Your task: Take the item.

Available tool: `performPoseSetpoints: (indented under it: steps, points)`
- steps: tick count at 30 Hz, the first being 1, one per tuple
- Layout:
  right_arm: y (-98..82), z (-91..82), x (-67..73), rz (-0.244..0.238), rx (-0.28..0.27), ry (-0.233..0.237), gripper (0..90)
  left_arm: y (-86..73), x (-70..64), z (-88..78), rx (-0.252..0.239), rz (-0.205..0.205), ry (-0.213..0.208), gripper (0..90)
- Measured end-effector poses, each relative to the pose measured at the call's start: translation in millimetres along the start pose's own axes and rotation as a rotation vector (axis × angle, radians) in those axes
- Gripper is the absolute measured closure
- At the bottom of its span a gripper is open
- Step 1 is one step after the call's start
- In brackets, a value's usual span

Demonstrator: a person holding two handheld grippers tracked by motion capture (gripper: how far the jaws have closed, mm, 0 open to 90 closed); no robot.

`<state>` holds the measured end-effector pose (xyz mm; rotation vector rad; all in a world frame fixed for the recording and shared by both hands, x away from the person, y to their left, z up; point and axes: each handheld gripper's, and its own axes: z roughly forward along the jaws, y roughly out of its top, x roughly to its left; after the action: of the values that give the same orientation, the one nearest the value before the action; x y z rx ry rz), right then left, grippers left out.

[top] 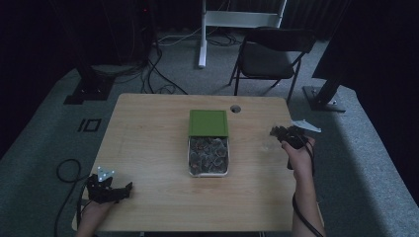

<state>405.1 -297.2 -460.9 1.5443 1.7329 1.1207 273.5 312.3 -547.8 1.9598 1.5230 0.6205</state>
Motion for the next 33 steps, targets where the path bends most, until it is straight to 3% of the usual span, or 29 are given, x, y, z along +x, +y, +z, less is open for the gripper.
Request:
performPoseSetpoints:
  steps: [6, 7, 13, 20, 33]
  points:
    - [3.3, -1.5, 2.4, -0.009, -0.009, 0.019, 66.0, 0.0, 0.0, 0.0, 0.0, 0.0, 0.0, 0.5]
    - [5.1, -2.4, 3.8, -0.032, -0.007, 0.026, 57.9, 0.0, 0.0, 0.0, 0.0, 0.0, 0.0, 0.5]
    - [6.5, -3.9, 6.7, -0.047, 0.002, 0.07, 38.7, 0.0, 0.0, 0.0, 0.0, 0.0, 0.0, 0.5]
    - [5.0, -5.8, 11.0, -0.063, -0.017, 0.082, 21.2, 0.0, 0.0, 0.0, 0.0, 0.0, 0.0, 0.5]
    - [-5.9, -17.8, 15.3, -0.075, -0.021, 0.082, 14.9, 0.0, 0.0, 0.0, 0.0, 0.0, 0.0, 0.5]
